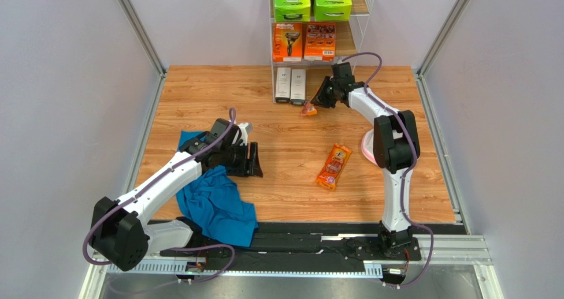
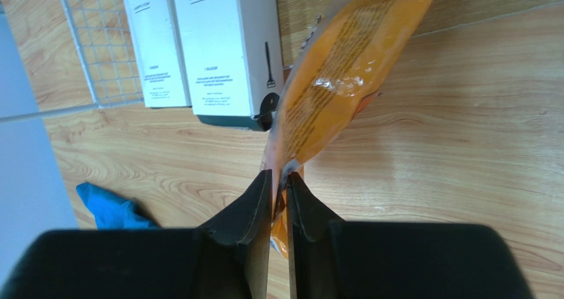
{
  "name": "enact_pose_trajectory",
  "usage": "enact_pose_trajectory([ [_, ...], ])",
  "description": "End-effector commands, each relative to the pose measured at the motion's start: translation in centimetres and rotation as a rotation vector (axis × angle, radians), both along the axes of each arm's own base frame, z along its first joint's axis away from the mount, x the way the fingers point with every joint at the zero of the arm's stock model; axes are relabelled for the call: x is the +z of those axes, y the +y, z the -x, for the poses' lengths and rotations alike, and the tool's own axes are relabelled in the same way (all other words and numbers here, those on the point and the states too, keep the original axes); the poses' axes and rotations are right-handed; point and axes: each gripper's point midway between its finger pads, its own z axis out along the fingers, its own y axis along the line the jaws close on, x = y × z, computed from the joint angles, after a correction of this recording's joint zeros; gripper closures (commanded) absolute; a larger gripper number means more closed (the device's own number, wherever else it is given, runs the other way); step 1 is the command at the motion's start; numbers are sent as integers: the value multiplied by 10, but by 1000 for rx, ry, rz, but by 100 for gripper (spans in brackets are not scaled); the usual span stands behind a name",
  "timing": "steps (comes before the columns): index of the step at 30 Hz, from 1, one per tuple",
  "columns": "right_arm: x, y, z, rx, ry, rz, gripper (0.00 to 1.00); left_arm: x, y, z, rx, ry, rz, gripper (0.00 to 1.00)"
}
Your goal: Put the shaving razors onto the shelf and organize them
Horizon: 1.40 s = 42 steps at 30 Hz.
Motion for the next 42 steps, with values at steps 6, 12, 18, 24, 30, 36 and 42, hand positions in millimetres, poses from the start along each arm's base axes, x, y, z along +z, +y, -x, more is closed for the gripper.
enact_pose_trajectory([
  [6, -7, -21, -23, -106, -14, 113, 61, 7, -2, 4, 3, -24, 53, 34],
  [12, -13, -25, -15, -129, -2, 110, 57, 4, 0, 6, 6, -24, 49, 34],
  [18, -25, -23, -7, -146, 32, 77, 63, 2, -4, 2, 9, -24, 63, 34],
  [24, -26, -26, 15, -169, 23, 38, 64, 2, -17, -9, -7, -9, 87, 34],
  [30, -31, -25, 31, -169, 40, -3, 64, -1, -18, -10, -6, -9, 89, 34],
  [36, -45, -22, 27, -191, 68, -85, 62, -7, -20, -9, -7, 2, 101, 34],
  [42, -48, -24, 30, -198, 69, -81, 46, -1, -23, -13, -13, -13, 115, 34],
])
